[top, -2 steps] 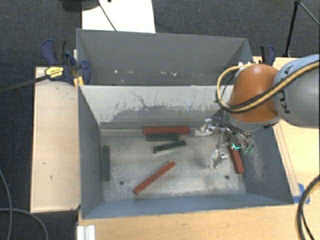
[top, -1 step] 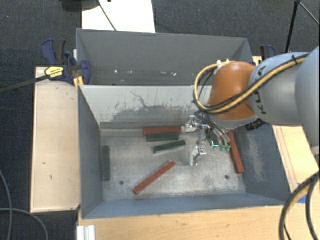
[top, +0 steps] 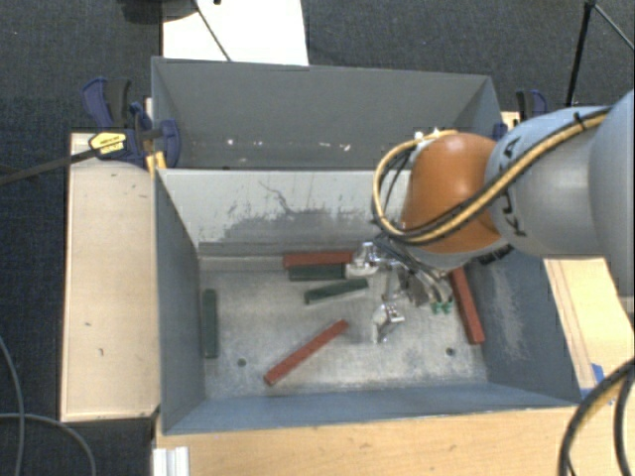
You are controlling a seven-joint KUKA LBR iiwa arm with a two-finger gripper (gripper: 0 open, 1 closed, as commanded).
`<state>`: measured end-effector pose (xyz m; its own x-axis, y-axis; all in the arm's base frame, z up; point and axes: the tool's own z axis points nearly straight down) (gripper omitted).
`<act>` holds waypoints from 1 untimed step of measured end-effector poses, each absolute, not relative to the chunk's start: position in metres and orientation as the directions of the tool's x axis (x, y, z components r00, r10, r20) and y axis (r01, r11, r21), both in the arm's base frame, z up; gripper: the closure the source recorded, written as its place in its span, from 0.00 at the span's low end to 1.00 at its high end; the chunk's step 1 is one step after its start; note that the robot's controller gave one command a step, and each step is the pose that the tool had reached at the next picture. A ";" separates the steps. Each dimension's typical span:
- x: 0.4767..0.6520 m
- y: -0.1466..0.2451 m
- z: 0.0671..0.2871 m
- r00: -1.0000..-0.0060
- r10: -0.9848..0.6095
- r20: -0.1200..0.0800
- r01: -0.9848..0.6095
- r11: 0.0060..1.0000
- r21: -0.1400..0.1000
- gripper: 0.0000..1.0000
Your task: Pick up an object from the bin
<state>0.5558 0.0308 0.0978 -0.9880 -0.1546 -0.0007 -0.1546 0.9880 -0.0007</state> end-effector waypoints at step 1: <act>0.555 0.086 0.110 -0.970 -0.245 -0.003 -0.245 0.970 0.000 0.00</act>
Offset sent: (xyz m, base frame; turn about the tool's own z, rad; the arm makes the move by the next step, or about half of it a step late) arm -0.0426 0.0418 -0.0278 -0.3310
